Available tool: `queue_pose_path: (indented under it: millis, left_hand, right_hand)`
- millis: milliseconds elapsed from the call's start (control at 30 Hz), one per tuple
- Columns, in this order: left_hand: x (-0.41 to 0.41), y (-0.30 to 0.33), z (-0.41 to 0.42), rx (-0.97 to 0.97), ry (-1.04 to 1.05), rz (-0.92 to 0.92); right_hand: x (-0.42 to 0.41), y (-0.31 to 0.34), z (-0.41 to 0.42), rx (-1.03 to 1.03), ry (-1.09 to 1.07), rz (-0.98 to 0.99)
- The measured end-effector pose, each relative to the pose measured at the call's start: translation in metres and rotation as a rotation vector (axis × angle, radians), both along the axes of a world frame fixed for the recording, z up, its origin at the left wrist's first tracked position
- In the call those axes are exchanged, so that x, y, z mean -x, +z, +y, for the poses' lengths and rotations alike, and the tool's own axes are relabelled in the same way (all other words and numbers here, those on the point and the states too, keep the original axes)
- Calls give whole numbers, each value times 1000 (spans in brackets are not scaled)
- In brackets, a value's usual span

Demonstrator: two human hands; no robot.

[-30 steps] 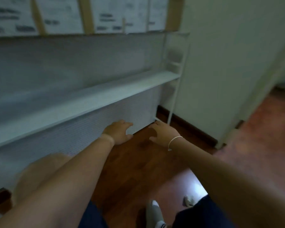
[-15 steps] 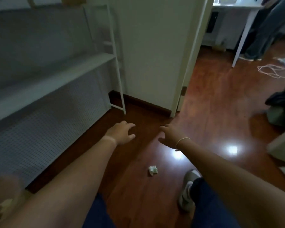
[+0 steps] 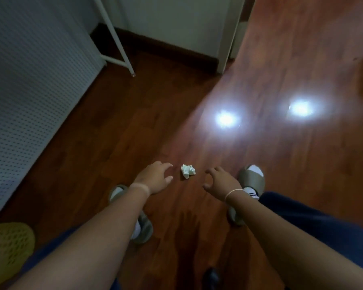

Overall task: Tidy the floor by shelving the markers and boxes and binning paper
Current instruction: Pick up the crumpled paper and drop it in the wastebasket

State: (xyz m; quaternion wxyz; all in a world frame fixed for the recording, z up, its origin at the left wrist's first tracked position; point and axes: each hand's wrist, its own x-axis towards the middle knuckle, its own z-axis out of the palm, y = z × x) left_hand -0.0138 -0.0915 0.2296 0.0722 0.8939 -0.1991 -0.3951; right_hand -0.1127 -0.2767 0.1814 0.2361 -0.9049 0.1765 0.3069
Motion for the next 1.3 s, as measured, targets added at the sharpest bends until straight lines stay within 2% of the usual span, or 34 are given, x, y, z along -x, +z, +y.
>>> queue_pose_path:
  millis: [233,467,700,833,1000,1133,1300]
  left_hand:
    - [-4,-99,14,-99,64,311]
    - [3,-139,25,-95,163,528]
    - [-12,-163,22,-76,283,563]
    - [-27,-163,28,-76,278,525]
    - [-47,-139,41,-80,274,460]
    - [-68,-94,48,-68,287,368]
    - [-98,2,77,33,363,161]
  right_hand:
    - [-37,-97,9,-73,13,77]
    - [-64,-150,33,-95,90,35]
    - [-74,-192,48,28,248,57]
    - [-78,-202,44,17,233,160]
    - [-89,-175,43,-24,119,191]
    - [-115,-118,47,-42,116,36]
    - [-160,-3,74,-72,67,-210]
